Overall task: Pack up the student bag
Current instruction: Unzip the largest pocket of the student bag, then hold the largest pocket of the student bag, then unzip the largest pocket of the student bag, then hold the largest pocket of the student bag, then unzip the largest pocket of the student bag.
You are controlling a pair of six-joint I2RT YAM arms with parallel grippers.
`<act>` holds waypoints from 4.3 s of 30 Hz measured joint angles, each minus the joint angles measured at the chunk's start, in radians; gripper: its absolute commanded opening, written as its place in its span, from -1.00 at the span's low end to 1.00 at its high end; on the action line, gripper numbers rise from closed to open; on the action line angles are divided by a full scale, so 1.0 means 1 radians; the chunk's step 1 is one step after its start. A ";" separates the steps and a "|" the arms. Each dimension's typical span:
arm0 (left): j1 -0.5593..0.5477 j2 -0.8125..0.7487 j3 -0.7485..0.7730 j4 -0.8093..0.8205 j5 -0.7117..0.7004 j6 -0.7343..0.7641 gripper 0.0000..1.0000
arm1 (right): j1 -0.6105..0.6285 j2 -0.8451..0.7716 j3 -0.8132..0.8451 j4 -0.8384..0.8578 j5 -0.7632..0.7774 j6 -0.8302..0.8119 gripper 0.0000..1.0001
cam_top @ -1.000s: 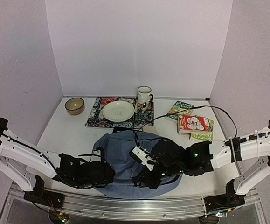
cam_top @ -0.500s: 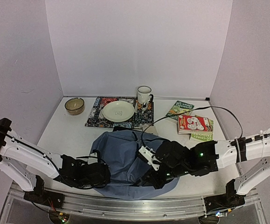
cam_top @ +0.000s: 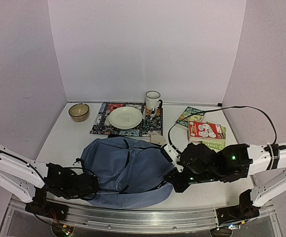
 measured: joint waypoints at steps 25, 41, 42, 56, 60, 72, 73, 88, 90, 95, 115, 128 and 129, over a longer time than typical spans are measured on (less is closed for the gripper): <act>-0.198 0.106 0.281 0.367 0.012 0.924 0.40 | 0.000 0.164 0.140 0.071 0.013 0.034 -1.00; -0.199 0.311 0.328 0.573 0.098 1.174 -0.05 | 0.000 0.163 0.140 0.077 0.025 0.055 -1.00; -0.199 0.317 0.332 0.577 0.097 1.181 -0.24 | 0.000 0.163 0.140 0.079 0.025 0.054 -1.00; -0.218 0.281 0.290 0.611 0.120 1.200 -1.00 | -0.052 0.141 0.138 0.028 0.134 0.066 -1.00; -0.247 0.211 0.235 0.609 0.118 1.166 -1.00 | -0.163 0.103 0.125 0.016 0.139 0.064 -1.00; -0.342 0.057 0.138 0.479 0.114 1.015 -0.36 | -0.285 0.115 0.119 0.084 0.077 -0.006 -1.00; -0.345 0.048 0.134 0.463 0.109 1.002 -0.17 | -0.282 0.116 0.118 0.102 0.068 -0.013 -1.00; -0.331 0.170 0.388 0.406 -0.178 0.872 0.74 | -0.160 0.116 0.107 0.203 0.031 -0.023 -1.00; -0.306 0.209 0.427 0.421 -0.192 0.868 0.75 | -0.153 0.116 0.107 0.206 0.031 -0.020 -1.00; -0.233 0.288 0.449 0.483 -0.187 0.871 0.75 | -0.142 0.116 0.107 0.213 0.032 -0.014 -1.00; -0.156 0.504 0.535 0.592 -0.065 0.900 -0.58 | -0.128 0.116 0.107 0.215 0.054 0.002 -1.00; -0.181 0.409 0.438 0.585 0.059 0.878 -1.00 | -0.218 0.171 0.122 0.197 0.129 -0.036 -1.00; -0.191 0.404 0.437 0.574 0.061 0.879 -1.00 | -0.230 0.189 0.130 0.198 0.127 -0.046 -1.00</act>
